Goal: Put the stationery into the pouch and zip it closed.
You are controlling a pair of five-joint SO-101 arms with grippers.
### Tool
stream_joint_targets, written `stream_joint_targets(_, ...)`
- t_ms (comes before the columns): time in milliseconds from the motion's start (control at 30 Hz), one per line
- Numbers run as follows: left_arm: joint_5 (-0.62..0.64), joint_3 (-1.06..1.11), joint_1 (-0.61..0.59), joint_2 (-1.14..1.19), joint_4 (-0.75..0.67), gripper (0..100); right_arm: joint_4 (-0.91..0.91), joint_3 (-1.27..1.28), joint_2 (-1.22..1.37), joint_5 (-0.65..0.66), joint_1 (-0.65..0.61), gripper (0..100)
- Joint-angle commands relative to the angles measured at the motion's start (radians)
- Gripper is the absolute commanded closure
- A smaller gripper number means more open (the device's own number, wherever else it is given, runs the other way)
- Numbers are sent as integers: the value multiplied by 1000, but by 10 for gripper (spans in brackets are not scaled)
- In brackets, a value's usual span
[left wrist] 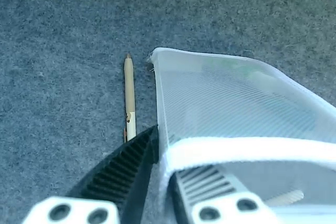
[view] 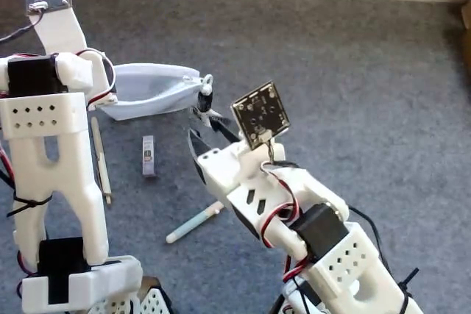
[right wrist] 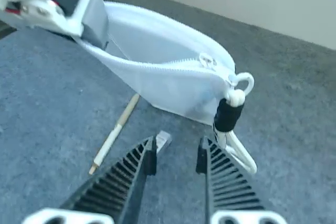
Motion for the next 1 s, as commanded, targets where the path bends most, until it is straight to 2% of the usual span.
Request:
stream_joint_targets(0, 8, -2, -2, -7, -21, 993, 64, -21, -31, -26, 1, 879)
stream_joint_targets(233, 9, -7, -2, -7, -21, 993, 131, -18, 2, -187, 1, 878)
stream_joint_targets(633, 9, -1, -1, -7, -34, 993, 139, -22, 314, -436, 102, 875)
stream_joint_targets(967, 9, -1, -1, -7, -35, 993, 133, -22, 545, -600, 108, 875)
